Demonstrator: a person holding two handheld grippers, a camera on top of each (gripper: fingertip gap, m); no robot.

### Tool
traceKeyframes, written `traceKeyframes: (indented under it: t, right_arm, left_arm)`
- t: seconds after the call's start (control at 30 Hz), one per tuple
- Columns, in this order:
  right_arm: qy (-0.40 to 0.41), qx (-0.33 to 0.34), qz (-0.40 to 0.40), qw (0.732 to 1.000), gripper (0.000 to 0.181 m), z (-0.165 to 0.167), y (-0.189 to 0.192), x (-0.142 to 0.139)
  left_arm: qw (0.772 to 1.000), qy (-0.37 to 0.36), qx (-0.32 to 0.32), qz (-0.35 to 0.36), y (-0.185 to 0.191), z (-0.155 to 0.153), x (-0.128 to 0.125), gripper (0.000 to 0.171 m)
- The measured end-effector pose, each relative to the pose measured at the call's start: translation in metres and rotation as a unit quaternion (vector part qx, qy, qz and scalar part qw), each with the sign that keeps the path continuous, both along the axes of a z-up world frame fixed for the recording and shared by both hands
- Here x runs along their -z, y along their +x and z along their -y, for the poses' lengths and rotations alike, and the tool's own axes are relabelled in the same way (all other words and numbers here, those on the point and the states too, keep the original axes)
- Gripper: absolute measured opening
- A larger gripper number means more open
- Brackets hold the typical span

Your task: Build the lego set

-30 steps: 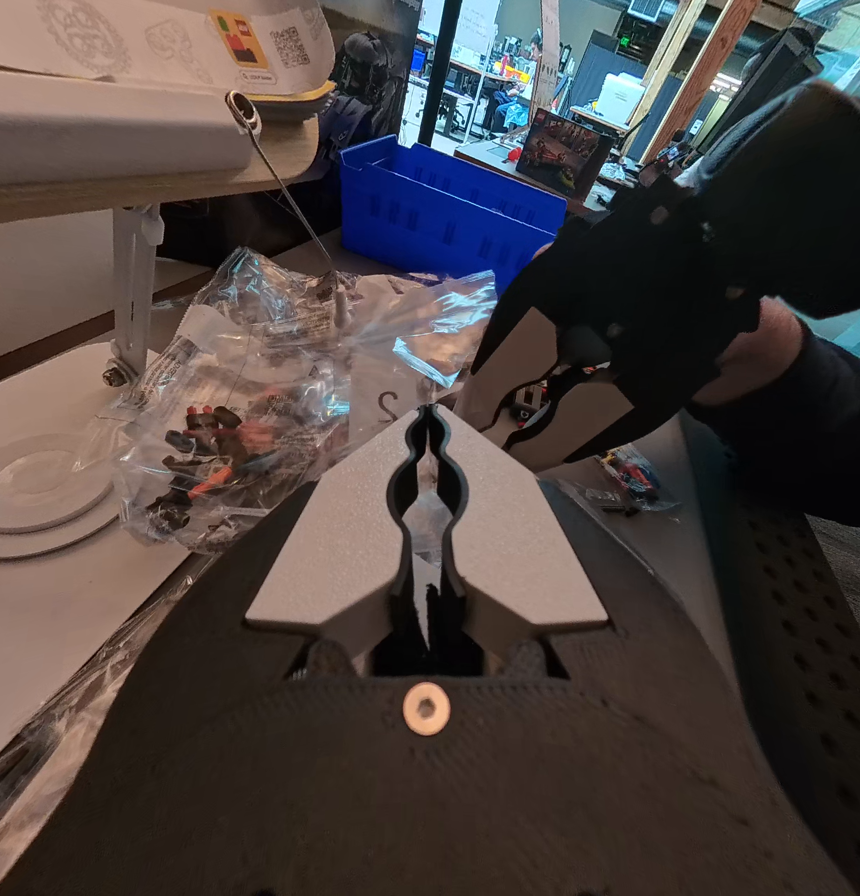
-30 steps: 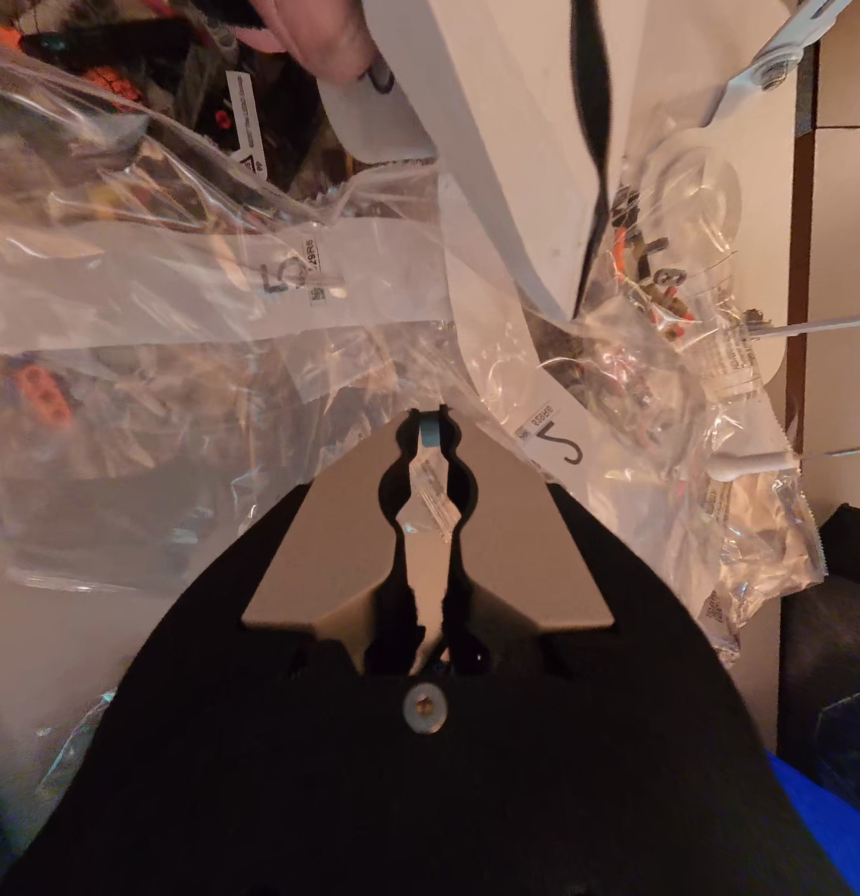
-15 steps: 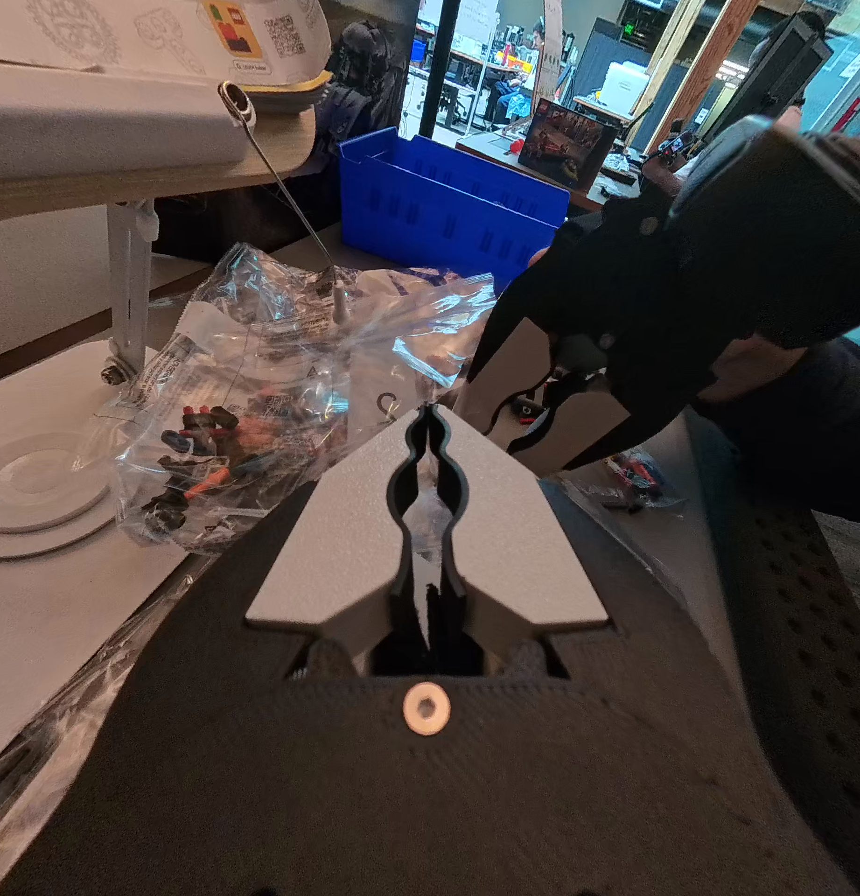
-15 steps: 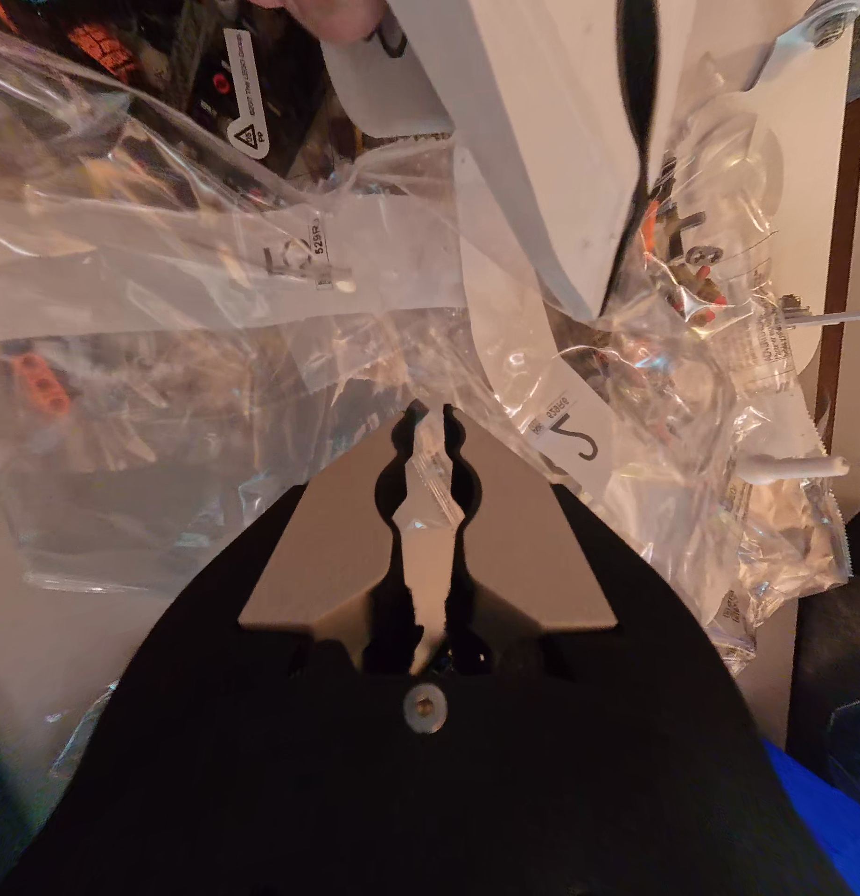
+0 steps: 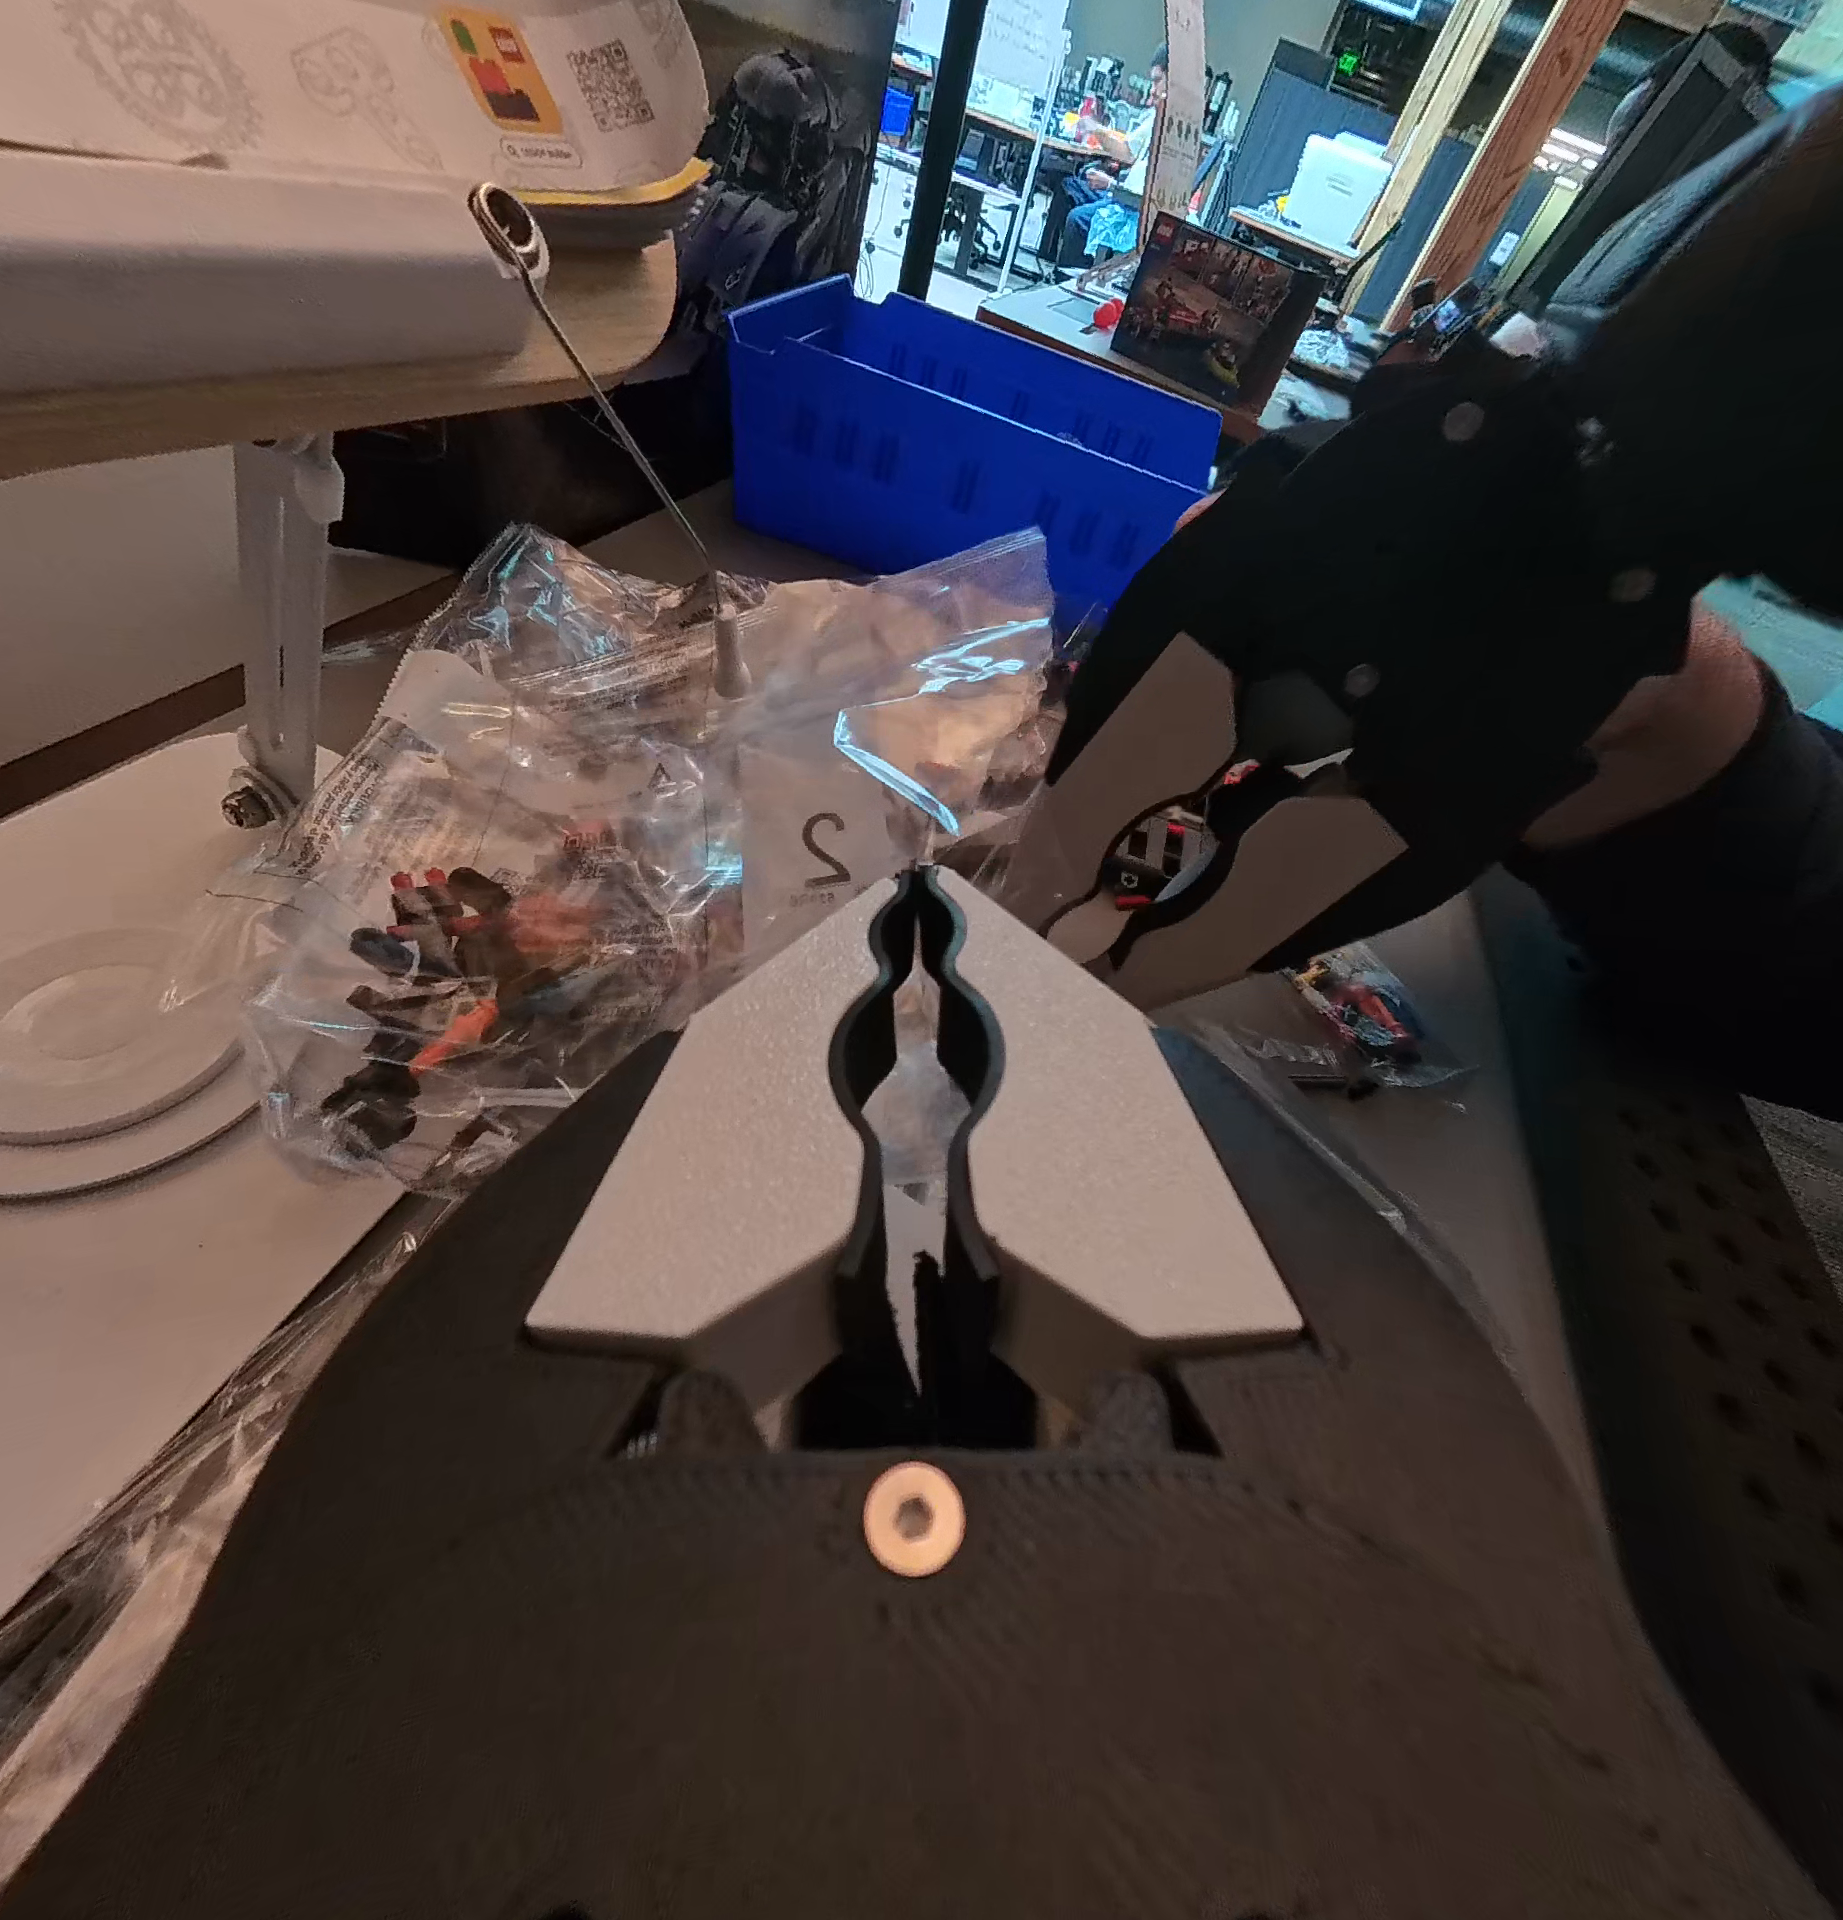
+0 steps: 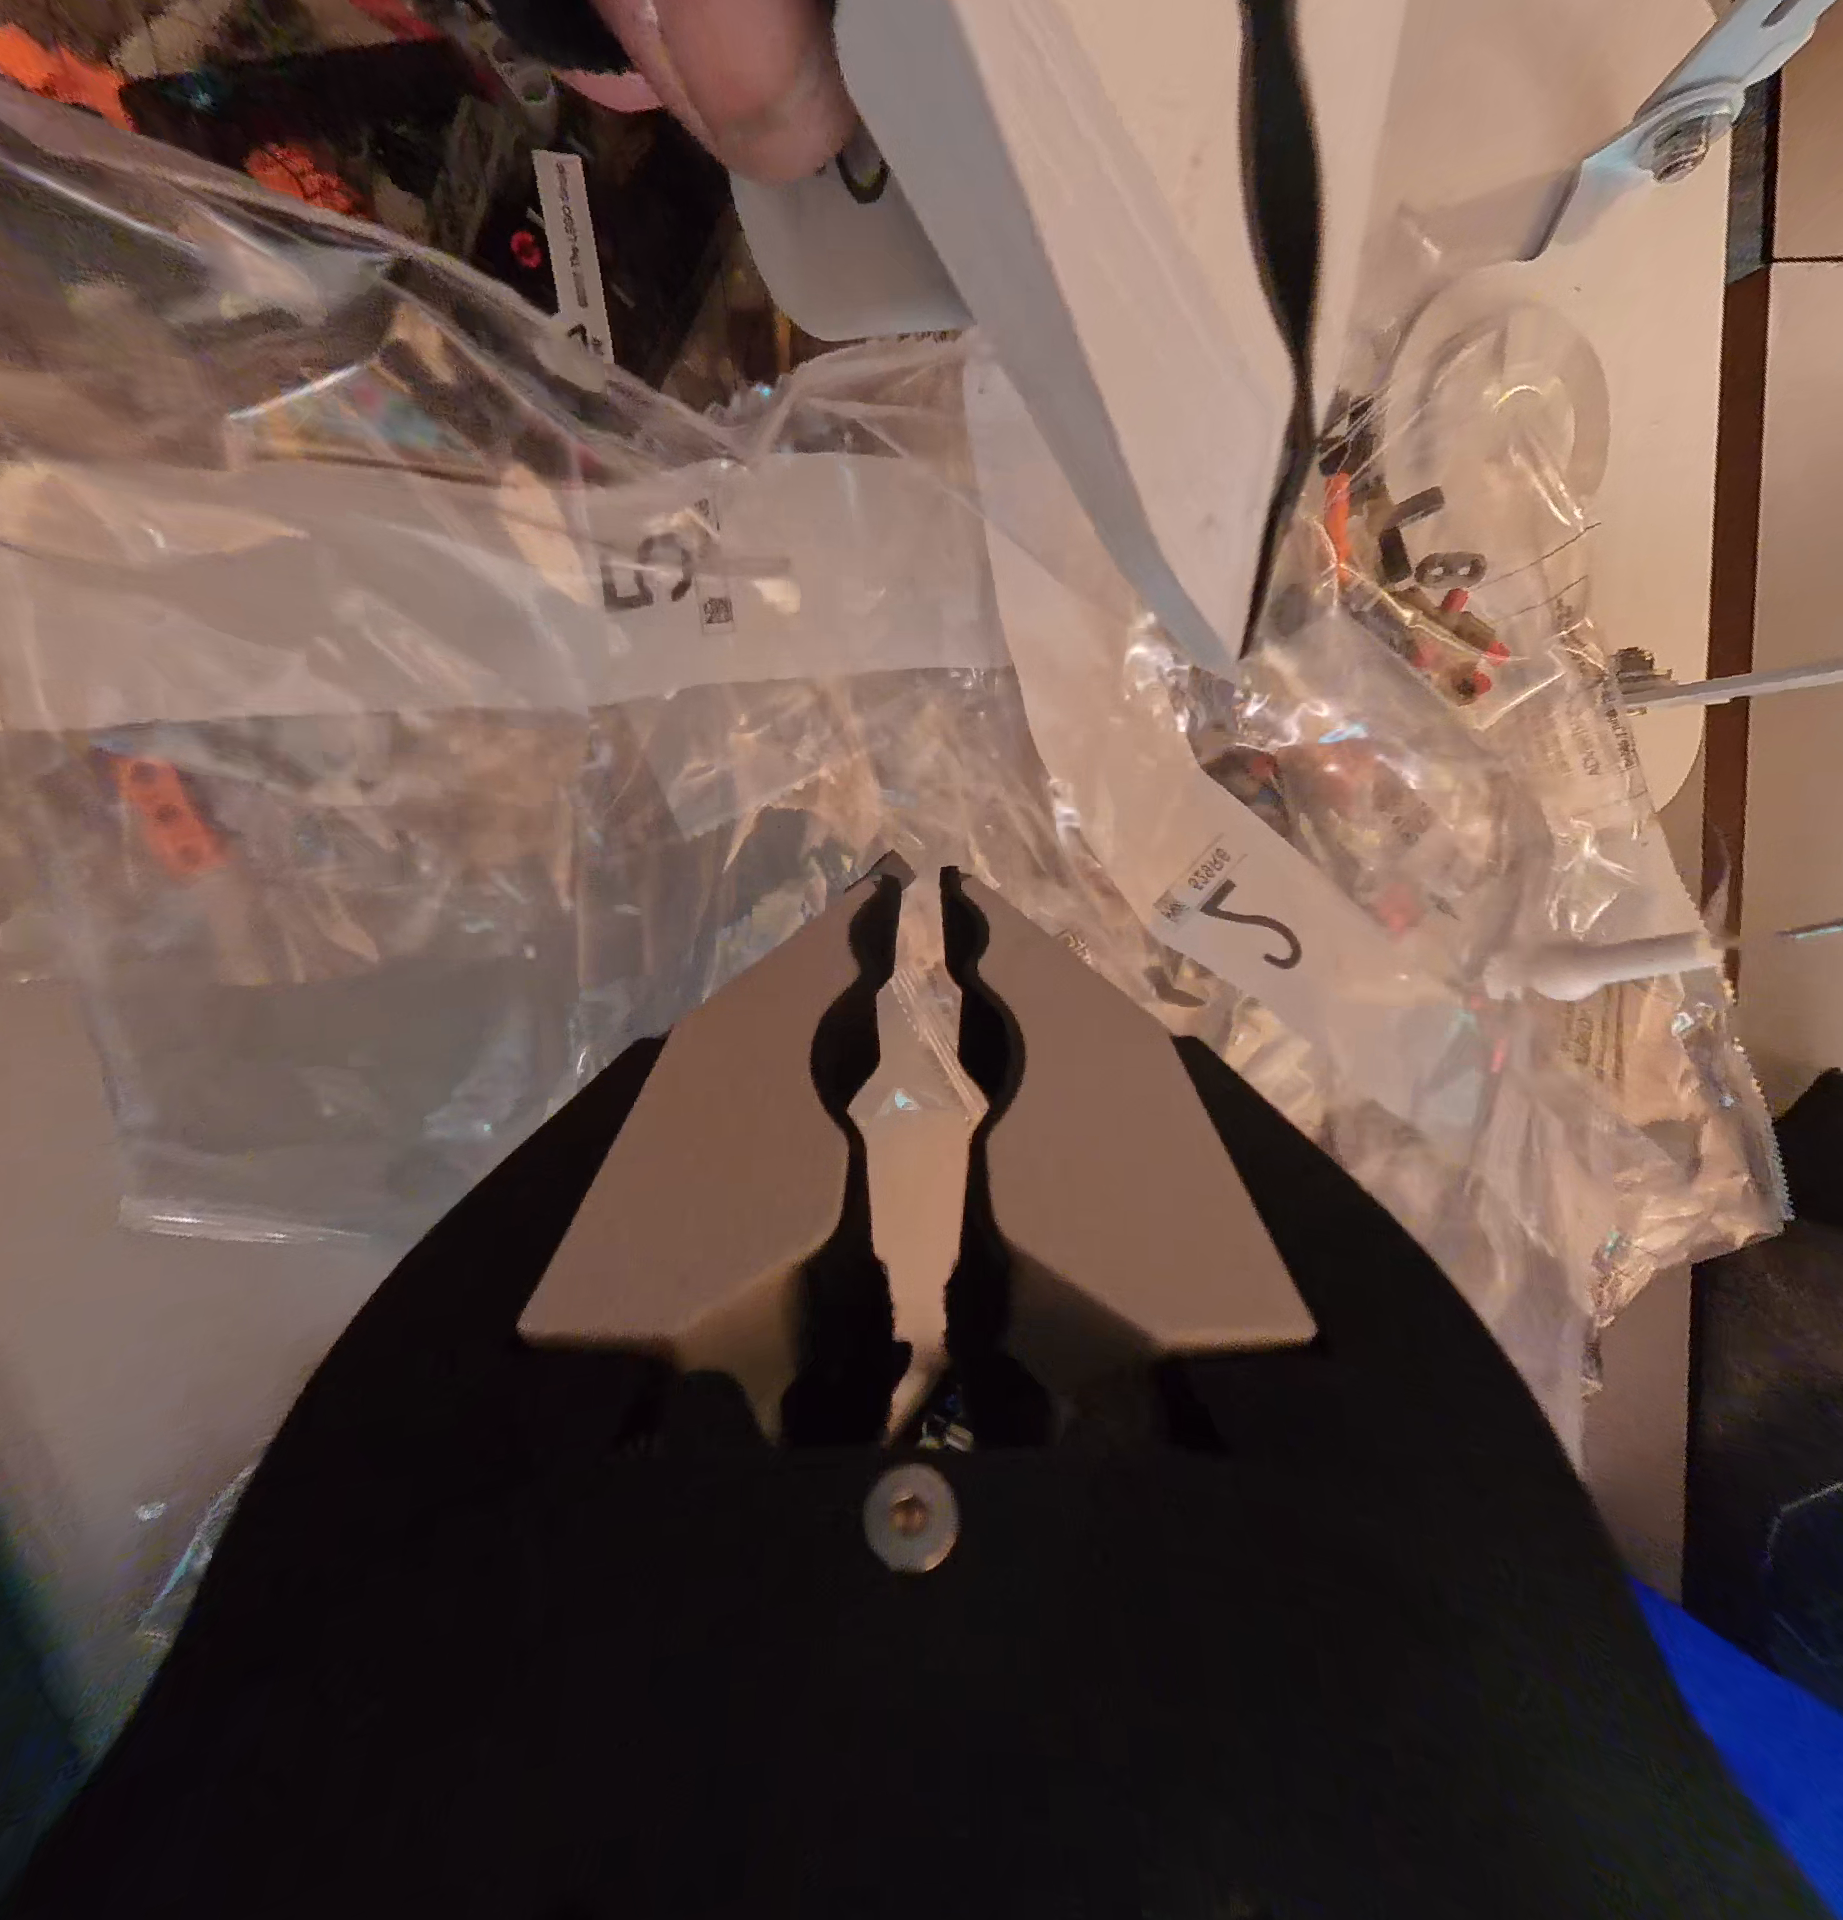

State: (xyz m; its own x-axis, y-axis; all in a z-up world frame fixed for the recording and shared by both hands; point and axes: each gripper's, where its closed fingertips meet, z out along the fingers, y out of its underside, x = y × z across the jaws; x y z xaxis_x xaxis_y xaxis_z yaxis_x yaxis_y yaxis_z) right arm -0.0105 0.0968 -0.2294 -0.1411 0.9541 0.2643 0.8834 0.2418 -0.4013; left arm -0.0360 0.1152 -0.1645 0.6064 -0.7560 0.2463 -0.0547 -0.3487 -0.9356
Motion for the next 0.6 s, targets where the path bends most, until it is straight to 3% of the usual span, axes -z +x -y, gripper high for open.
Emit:
traceKeyframes:
  t: [0.6]
  right_arm:
    - [0.004, -0.011, 0.021, 1.000, 0.004, 0.006, 0.005, 0.005]
  left_arm:
    - [1.000, -0.002, 0.004, -0.004, 0.002, 0.000, 0.003, 0.000]
